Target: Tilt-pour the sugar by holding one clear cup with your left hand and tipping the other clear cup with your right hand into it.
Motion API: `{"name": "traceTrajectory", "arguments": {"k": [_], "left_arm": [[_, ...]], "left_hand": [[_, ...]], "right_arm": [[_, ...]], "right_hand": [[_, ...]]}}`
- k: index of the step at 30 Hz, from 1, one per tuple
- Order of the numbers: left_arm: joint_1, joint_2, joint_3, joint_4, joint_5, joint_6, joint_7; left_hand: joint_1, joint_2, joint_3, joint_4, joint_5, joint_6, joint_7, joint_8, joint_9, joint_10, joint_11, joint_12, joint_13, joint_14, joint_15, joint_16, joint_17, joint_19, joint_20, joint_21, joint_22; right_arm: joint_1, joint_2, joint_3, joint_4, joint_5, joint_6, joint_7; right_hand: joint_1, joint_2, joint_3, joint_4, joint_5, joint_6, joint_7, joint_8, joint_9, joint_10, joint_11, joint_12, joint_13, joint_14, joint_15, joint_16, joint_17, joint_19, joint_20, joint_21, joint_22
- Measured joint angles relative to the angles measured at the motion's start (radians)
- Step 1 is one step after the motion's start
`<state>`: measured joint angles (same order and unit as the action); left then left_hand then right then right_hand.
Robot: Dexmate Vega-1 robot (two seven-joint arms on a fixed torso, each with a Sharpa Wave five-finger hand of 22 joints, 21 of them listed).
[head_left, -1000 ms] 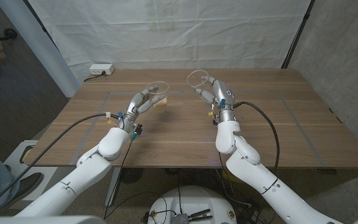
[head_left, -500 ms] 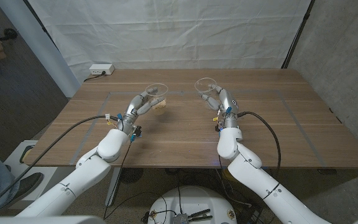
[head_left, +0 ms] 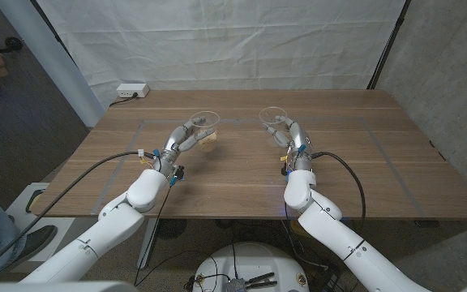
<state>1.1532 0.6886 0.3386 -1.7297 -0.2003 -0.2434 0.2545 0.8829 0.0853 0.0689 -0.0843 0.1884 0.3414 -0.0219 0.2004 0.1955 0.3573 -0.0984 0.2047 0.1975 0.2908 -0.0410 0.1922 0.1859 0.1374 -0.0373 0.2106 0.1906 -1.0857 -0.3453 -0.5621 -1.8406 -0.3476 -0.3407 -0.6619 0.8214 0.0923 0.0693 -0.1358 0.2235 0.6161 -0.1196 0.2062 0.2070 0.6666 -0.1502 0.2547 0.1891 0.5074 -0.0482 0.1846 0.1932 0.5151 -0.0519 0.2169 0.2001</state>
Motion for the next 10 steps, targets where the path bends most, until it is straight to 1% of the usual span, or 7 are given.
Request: {"name": "traceTrajectory", "arguments": {"k": [3, 6, 10], "left_arm": [[0.000, 0.000, 0.000, 0.000, 0.000, 0.002, 0.000], [-0.001, 0.001, 0.001, 0.001, 0.000, 0.002, -0.002], [-0.002, 0.002, 0.001, 0.003, -0.001, 0.001, -0.006]], "left_hand": [[0.000, 0.000, 0.000, 0.000, 0.000, 0.000, 0.000, 0.000, 0.000, 0.000, 0.000, 0.000, 0.000, -0.008, 0.004, 0.000, 0.000, 0.000, 0.000, 0.000, 0.000], [0.000, 0.000, 0.000, 0.000, 0.000, 0.000, 0.000, 0.000, 0.000, 0.000, 0.000, 0.000, 0.000, -0.007, 0.004, 0.000, 0.003, 0.000, 0.000, 0.000, 0.000], [0.000, 0.000, 0.000, 0.000, 0.000, 0.000, 0.000, 0.000, 0.000, 0.000, 0.000, 0.000, 0.000, -0.011, 0.000, 0.000, 0.003, 0.000, 0.000, 0.000, 0.000]], "right_arm": [[0.001, 0.001, -0.004, 0.002, 0.000, 0.000, 0.000], [0.001, 0.001, -0.007, 0.001, 0.012, 0.003, -0.024], [-0.005, 0.000, -0.010, -0.008, 0.015, 0.003, -0.034]], "right_hand": [[0.000, 0.000, 0.000, 0.000, 0.000, 0.000, 0.000, 0.000, 0.000, 0.000, 0.000, 0.000, 0.000, 0.000, 0.000, 0.000, 0.000, 0.000, 0.000, 0.000, 0.000], [0.000, 0.000, 0.000, 0.000, 0.000, 0.000, 0.000, -0.003, 0.000, 0.000, 0.000, 0.000, 0.000, 0.000, 0.000, 0.000, 0.000, 0.000, 0.000, 0.000, 0.000], [0.000, 0.000, 0.000, 0.000, -0.003, 0.000, 0.000, -0.003, -0.001, 0.000, 0.000, 0.000, 0.000, 0.000, 0.000, 0.000, 0.000, 0.000, 0.000, 0.000, 0.000]]}}
